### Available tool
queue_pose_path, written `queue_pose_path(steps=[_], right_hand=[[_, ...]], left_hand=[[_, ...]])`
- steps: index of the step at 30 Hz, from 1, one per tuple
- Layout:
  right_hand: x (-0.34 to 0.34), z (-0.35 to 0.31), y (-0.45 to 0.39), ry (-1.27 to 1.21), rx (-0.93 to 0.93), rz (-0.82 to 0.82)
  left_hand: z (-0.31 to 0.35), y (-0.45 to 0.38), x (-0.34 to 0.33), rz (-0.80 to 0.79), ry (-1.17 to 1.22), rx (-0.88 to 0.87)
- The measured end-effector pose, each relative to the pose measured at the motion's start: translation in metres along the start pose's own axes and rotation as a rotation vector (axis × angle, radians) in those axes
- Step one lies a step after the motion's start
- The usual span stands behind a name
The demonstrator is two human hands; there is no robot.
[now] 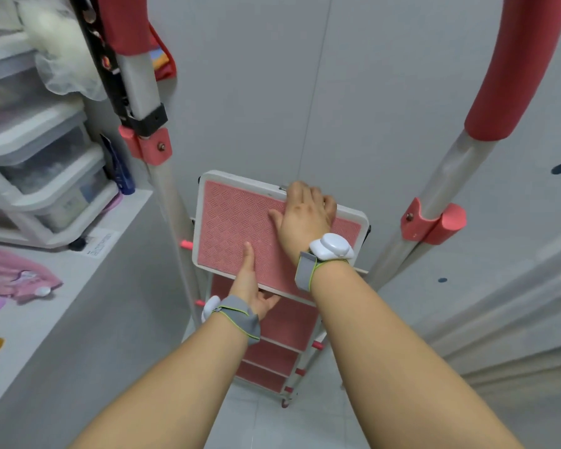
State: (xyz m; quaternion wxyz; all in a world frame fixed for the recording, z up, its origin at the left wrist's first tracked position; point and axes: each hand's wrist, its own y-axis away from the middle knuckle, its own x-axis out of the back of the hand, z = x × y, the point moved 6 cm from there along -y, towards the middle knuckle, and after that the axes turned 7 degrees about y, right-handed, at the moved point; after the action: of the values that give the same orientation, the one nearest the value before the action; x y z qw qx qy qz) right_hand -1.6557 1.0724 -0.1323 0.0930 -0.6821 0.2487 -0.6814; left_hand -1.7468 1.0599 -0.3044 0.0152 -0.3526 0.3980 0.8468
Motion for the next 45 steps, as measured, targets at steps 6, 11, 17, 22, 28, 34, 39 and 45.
queue_pose_path(steps=[6, 11, 17, 22, 28, 34, 39, 45], right_hand=[[0.003, -0.010, 0.007, -0.058, 0.024, -0.033], [0.012, -0.023, 0.029, -0.094, 0.051, -0.001], [0.021, -0.033, 0.053, -0.097, 0.083, 0.000], [0.028, -0.039, 0.078, -0.096, 0.093, -0.026], [0.037, -0.044, 0.097, -0.084, 0.188, -0.087], [0.050, -0.058, 0.130, -0.092, 0.254, -0.135], [0.054, -0.068, 0.137, -0.120, 0.300, -0.204], [0.060, -0.065, 0.149, -0.130, 0.313, -0.184]], left_hand=[[-0.005, 0.015, 0.018, 0.046, 0.015, -0.014], [-0.014, 0.042, 0.036, 0.047, 0.052, -0.027], [-0.024, 0.075, 0.053, 0.148, 0.077, -0.061], [-0.039, 0.102, 0.073, 0.190, 0.080, -0.052], [-0.053, 0.125, 0.088, 0.183, 0.098, -0.012], [-0.078, 0.160, 0.117, 0.267, 0.201, -0.037], [-0.087, 0.188, 0.116, 0.207, 0.279, -0.031], [-0.090, 0.232, 0.149, 0.531, -0.056, -0.281]])
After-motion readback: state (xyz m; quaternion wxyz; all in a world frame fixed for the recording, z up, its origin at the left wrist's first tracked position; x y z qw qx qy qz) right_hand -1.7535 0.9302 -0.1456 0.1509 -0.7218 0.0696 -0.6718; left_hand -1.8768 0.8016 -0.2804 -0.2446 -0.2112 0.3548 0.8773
